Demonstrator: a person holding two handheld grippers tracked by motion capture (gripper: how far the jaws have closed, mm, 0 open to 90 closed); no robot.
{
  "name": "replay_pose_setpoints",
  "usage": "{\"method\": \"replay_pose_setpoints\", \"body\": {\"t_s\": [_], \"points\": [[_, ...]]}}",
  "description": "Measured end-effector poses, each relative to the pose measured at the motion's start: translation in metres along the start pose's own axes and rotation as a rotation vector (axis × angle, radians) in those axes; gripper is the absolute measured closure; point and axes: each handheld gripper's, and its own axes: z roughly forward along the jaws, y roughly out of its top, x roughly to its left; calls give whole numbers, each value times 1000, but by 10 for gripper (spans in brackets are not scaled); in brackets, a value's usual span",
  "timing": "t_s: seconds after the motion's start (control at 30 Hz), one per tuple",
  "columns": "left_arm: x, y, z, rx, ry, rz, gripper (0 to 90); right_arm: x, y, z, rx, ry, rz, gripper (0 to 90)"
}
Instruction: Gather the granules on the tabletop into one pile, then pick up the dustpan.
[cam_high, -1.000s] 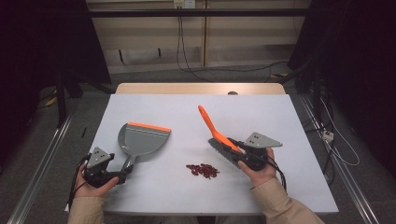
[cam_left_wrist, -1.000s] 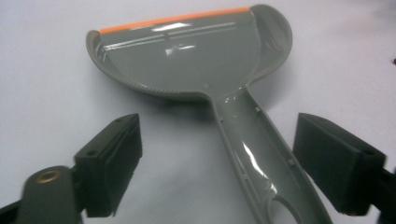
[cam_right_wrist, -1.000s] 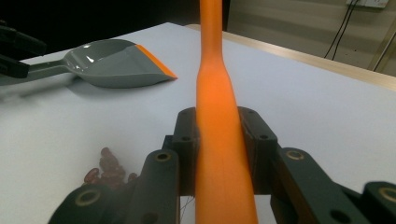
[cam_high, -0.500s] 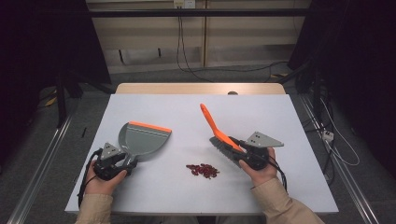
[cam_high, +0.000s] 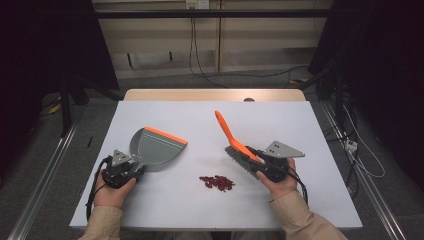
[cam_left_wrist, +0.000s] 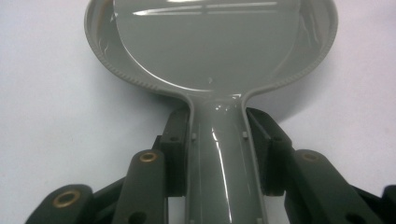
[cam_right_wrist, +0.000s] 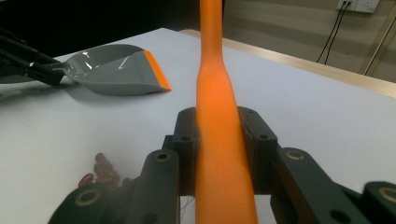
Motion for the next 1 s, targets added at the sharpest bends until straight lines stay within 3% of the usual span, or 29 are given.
{"method": "replay_pose_setpoints", "body": {"t_s": [0.17, 0.37, 0.77, 1.0], "points": [[6, 0, -8, -57, -27, -11, 627, -1, 1, -1, -7, 3, 7, 712], [11, -1, -19, -78, -55, -12, 628, -2, 2, 0, -12, 4, 18, 712], [9, 0, -40, -130, -138, 32, 627, -2, 2, 1, -7, 12, 13, 713], [3, 1, -49, -132, -199, 101, 627, -3, 1, -1, -3, 7, 21, 713]]}}
